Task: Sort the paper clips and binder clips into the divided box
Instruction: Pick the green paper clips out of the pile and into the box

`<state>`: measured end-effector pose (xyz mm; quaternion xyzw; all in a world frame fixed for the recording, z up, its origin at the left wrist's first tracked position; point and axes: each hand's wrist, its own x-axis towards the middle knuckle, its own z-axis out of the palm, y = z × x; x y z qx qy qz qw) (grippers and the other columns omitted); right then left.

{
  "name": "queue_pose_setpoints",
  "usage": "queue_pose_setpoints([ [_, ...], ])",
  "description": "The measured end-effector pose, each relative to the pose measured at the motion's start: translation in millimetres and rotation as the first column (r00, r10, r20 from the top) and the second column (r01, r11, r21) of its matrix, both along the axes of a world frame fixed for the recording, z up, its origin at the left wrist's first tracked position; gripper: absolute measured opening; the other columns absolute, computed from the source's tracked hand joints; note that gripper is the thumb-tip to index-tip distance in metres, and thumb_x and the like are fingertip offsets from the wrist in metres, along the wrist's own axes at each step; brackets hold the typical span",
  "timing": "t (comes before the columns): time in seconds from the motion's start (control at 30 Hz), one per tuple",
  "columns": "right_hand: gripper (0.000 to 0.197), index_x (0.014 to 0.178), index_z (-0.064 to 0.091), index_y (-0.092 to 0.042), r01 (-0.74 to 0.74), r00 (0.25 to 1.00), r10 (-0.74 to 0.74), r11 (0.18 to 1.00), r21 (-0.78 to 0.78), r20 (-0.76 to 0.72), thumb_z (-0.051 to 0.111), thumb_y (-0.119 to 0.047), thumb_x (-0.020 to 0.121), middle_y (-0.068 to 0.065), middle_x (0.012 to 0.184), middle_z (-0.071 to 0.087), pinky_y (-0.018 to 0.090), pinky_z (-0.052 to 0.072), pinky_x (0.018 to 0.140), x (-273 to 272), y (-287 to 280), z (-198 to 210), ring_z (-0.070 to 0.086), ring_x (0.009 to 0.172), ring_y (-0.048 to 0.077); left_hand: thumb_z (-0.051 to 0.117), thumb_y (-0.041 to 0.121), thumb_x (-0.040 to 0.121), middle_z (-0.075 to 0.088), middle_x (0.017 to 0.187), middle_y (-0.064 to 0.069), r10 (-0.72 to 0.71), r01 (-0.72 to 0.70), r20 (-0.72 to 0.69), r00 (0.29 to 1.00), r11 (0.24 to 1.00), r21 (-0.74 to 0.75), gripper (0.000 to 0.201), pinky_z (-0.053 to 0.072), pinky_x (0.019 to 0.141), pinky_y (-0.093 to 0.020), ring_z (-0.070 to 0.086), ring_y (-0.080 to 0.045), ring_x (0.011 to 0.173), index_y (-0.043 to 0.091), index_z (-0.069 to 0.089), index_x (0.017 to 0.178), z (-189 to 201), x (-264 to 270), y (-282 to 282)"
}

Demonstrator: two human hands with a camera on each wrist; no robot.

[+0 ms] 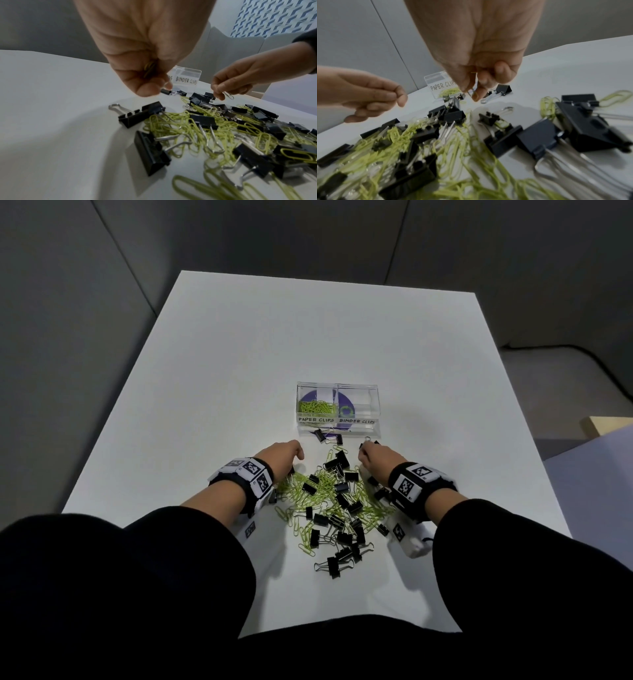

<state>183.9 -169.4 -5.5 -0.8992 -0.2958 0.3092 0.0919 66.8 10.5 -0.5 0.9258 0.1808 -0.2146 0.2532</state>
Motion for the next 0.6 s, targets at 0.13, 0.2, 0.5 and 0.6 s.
queue_pose_setpoints([
  [0.13,0.014,0.098,0.042,-0.012,0.004,1.000,-0.003,0.999,0.049,-0.011,0.028,-0.007,0.094,0.016,0.091,0.061,0.030,0.036,0.063,-4,-1,5,0.050,0.073,0.024,0.048,0.035,0.095,0.064,0.108,-0.008,-0.079,0.080,-0.024,0.997,0.997,0.022,0.029,0.045,0.080,-0.032,0.060,-0.024,0.098,0.015,0.052,0.115,6,-3,-8],
  [0.2,0.018,0.100,0.044,-0.013,-0.042,0.999,0.042,0.999,0.019,0.007,0.029,-0.004,0.092,0.010,0.086,0.053,0.030,0.035,0.063,-12,2,6,0.048,0.074,0.024,0.055,0.046,0.088,0.064,0.106,-0.003,-0.193,0.201,-0.073,0.978,0.973,0.111,0.039,0.045,0.078,-0.031,0.059,-0.022,0.097,0.018,0.050,0.115,8,-5,-14],
  [0.5,0.037,0.118,0.046,-0.012,-0.132,0.984,0.147,0.980,-0.148,0.098,0.054,-0.034,0.090,0.011,0.113,0.062,0.038,0.049,0.083,-23,-5,-1,0.059,0.101,0.030,0.057,0.040,0.088,0.064,0.111,-0.003,-0.334,0.343,-0.081,0.939,0.907,0.244,0.038,0.047,0.082,-0.031,0.060,-0.022,0.102,0.016,0.051,0.117,-4,-12,-31],
  [0.6,0.035,0.115,0.048,-0.013,-0.157,0.977,0.177,0.975,-0.159,0.121,0.054,-0.037,0.090,0.010,0.112,0.063,0.039,0.052,0.084,-28,-5,-3,0.060,0.100,0.027,0.054,0.037,0.091,0.064,0.112,-0.003,-0.330,0.333,-0.053,0.942,0.914,0.231,0.033,0.046,0.082,-0.031,0.059,-0.022,0.103,0.016,0.053,0.115,-5,-13,-33],
])
